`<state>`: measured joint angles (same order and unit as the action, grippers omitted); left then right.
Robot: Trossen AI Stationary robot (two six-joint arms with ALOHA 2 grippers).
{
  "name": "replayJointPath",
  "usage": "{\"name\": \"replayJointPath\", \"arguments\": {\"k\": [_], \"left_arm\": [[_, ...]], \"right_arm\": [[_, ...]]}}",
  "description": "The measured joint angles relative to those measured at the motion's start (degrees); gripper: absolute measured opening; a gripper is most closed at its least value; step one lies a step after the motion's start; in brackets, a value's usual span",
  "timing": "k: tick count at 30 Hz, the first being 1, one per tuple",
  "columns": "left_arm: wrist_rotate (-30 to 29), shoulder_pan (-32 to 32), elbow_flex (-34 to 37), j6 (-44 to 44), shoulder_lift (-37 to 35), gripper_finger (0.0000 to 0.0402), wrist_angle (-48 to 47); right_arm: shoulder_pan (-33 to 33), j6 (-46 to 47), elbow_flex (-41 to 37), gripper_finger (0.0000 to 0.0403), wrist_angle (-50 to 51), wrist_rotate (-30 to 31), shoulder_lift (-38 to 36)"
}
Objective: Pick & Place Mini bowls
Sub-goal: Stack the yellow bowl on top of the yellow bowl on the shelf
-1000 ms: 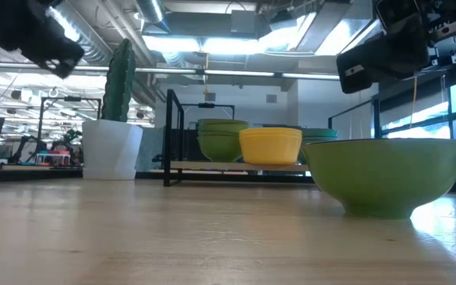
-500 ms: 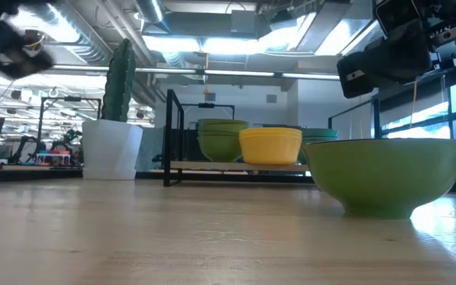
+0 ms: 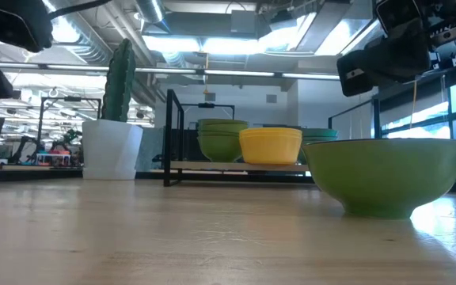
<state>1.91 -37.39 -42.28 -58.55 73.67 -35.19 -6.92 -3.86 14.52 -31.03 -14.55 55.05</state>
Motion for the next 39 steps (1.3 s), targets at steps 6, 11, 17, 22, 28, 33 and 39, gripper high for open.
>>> {"name": "replayJointPath", "arguments": {"k": [6, 11, 17, 22, 28, 33, 39], "left_arm": [[2.7, -1.6, 0.0, -4.4, 0.0, 0.0185, -0.4], [0.6, -3.8, 0.0, -8.3, 1.7, 0.0201, -1.8], [0.6, -5.1, 0.0, -10.6, 5.3, 0.0203, -1.7], [0.6, -5.3, 0.0, -10.8, 7.9, 0.0203, -1.7], [0.6, -5.3, 0.0, -10.4, 10.0, 0.0203, -1.7], [0.9, -5.3, 0.0, -7.5, 10.5, 0.0182, -1.7], [4.3, -5.3, 0.0, -4.3, 10.5, 0.0093, -1.7]], "right_arm": [[0.0, -1.6, 0.0, 0.0008, 0.0, 0.0, 0.0], [0.0, -1.3, 0.0, 0.0008, 0.0, 0.0, 0.0], [0.0, -1.4, 0.0, 0.0008, 0.0, 0.0, 0.0], [0.0, -1.4, 0.0, 0.0008, 0.0, 0.0, 0.0], [0.0, -1.4, 0.0, 0.0008, 0.0, 0.0, 0.0], [0.0, -1.4, 0.0, 0.0008, 0.0, 0.0, 0.0], [0.0, -1.4, 0.0, 0.0008, 0.0, 0.0, 0.0]]}}
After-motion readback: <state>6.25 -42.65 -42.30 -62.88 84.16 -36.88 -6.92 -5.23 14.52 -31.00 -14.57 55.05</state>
